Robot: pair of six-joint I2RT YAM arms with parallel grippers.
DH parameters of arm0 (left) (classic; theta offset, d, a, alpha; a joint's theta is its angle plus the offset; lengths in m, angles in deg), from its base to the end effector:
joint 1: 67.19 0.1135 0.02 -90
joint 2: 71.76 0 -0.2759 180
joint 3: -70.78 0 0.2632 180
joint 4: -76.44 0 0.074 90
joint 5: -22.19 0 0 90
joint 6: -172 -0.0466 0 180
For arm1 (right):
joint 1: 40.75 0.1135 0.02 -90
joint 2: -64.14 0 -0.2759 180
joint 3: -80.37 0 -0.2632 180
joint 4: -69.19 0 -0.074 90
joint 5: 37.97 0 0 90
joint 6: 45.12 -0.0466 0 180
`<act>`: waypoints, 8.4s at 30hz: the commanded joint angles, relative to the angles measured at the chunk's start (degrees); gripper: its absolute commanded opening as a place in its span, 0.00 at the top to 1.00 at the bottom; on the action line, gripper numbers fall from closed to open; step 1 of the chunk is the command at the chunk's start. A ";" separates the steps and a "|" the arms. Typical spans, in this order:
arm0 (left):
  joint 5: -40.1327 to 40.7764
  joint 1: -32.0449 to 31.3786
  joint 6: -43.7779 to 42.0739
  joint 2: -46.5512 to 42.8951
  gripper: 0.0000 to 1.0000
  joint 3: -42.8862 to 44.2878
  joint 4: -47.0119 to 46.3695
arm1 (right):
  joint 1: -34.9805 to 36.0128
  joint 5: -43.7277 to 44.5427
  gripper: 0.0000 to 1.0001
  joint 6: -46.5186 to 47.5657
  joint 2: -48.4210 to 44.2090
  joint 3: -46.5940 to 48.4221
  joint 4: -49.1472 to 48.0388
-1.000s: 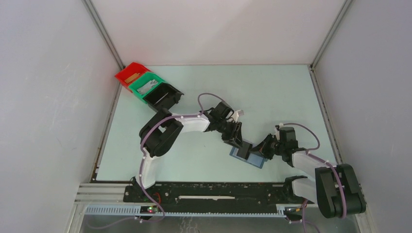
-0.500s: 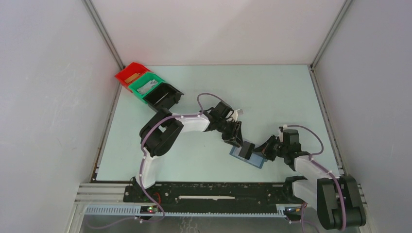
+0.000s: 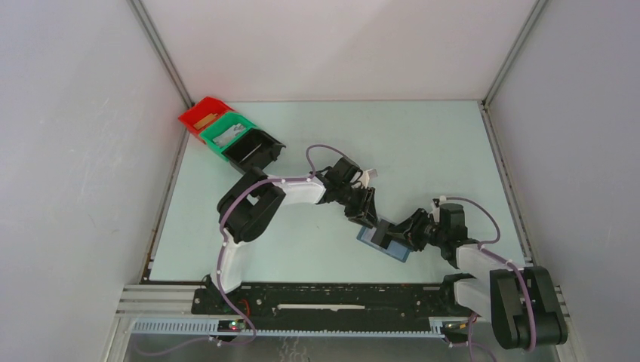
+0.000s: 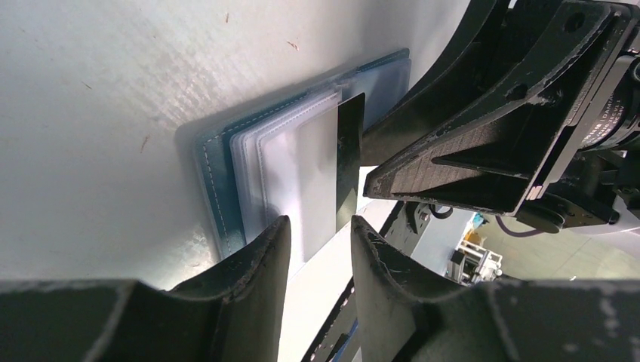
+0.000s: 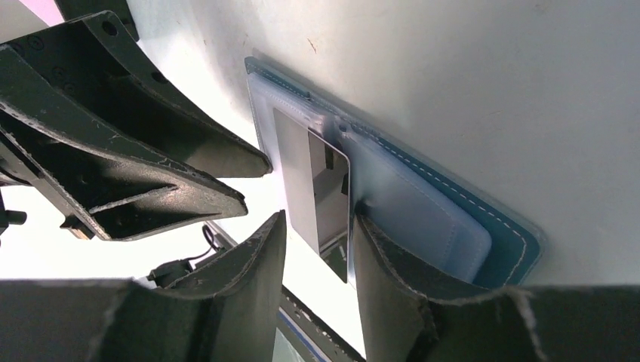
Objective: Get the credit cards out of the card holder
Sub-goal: Remove the credit card from the card holder, then place the credit card in the storage box, then remove the credit card from the card holder.
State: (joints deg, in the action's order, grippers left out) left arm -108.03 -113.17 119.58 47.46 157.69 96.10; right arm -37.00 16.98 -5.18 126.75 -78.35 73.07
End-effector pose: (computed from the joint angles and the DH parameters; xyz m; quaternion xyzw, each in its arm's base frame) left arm 0.2873 -0.3407 0.1273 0.1767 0.8772 -0.4462 0.0116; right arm 0.1676 0.0378 0.1051 0.2412 0.8558 0.4127 0.1980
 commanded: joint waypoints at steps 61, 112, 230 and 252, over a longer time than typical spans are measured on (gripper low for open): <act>-14.31 7.05 10.82 -17.34 0.36 -10.45 -17.37 | 4.95 -5.29 1.00 -9.19 -17.73 7.63 -9.96; 78.68 33.66 -55.94 -6.13 1.00 33.63 42.71 | 3.64 0.46 0.06 0.77 -5.95 13.92 6.73; 1.64 1.25 3.64 -2.32 0.38 -2.18 3.36 | 0.53 11.14 0.80 5.54 -2.58 5.10 12.75; -4.26 -1.61 3.28 -3.08 0.39 4.74 4.99 | 0.47 10.61 0.80 4.82 -2.04 5.30 11.81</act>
State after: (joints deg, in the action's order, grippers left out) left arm -109.70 -113.78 123.97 45.16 159.22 101.02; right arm -36.24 27.28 -0.83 124.52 -72.69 85.46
